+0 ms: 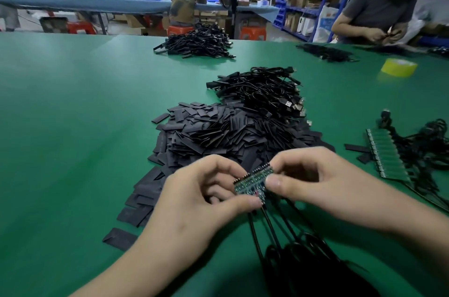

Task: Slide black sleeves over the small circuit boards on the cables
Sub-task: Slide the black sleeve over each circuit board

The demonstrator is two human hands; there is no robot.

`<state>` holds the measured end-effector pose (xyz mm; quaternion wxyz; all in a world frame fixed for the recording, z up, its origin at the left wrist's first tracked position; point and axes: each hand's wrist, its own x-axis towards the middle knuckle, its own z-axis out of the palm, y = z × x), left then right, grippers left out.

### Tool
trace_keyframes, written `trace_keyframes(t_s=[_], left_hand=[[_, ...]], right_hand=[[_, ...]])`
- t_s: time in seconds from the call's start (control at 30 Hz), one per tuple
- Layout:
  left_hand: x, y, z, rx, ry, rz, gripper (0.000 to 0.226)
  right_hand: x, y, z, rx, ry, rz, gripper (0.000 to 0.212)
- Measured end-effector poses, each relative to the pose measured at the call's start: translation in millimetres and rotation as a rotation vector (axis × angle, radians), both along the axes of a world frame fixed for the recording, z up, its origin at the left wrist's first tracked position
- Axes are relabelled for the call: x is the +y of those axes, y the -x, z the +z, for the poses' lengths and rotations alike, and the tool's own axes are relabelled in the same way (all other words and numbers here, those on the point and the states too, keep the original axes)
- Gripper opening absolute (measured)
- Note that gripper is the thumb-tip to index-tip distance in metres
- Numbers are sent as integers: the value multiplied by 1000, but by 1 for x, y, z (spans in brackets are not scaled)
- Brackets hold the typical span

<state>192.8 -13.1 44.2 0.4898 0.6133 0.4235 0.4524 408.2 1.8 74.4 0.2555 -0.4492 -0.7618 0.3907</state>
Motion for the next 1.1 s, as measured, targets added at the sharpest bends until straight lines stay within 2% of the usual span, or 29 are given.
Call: trace_keyframes(t_s=[0.07,0.13,0.33,0.47,0.67,0.93,1.0,1.1], left_hand=[[1,1,2,-83,30,18,38],[0,3,4,-123,51,9,37],[0,6,7,-82,49,-25,25],[-1,3,12,-177,106,-72,17],[-1,1,13,-243,119,-109,6],[4,6,4,-245,122,-166,19],[8,8,4,-243,101,-105,20],[12,11,7,-231,22,1,17]], right_hand=[[-7,6,-4,134,64,-7,25],[-9,11,-9,224,92,-55,30],[-15,19,-22,410,161,-103,11],[-17,21,-24,468,139,-119,10],[-16,21,-27,541,228,-101,15],[-17,23,-28,688,386,-37,23],[-15,19,-27,633,381,-83,26],[-12,12,-27,300,91,-217,31]])
